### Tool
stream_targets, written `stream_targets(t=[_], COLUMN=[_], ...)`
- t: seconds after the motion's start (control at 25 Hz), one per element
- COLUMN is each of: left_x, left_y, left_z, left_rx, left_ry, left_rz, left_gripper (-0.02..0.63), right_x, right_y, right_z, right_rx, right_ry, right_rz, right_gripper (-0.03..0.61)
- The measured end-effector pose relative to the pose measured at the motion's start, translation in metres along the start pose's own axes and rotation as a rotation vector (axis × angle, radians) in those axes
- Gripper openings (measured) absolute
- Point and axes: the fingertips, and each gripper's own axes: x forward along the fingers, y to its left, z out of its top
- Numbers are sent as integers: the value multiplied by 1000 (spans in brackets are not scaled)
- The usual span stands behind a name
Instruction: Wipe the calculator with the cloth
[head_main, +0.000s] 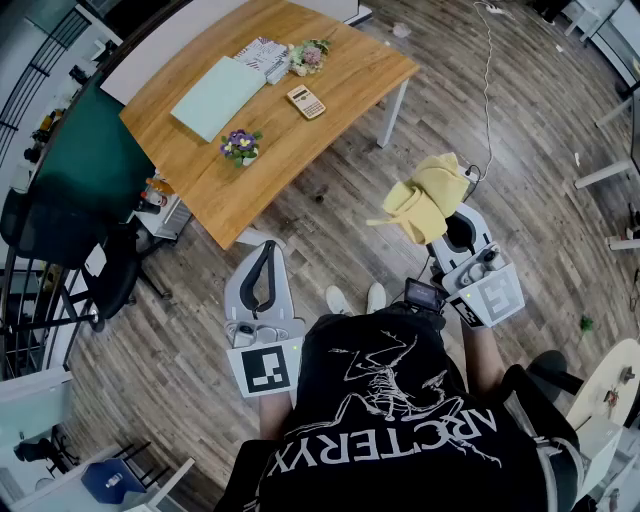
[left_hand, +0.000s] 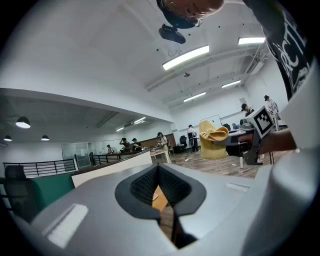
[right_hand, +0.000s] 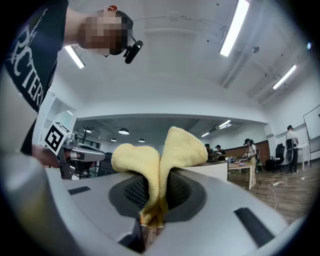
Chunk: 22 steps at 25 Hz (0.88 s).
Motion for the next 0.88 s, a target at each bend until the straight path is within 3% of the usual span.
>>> stream_targets(t=[0.88], left_x=[11], left_y=[-14], left_z=[3], left_rx=[-3], left_ry=[16], left_rz=[35], left_gripper=[9], right_x=[1], right_y=[-15], right_z=[0], right_rx=[14], right_ry=[-25], right_rz=[39], right_gripper=[55])
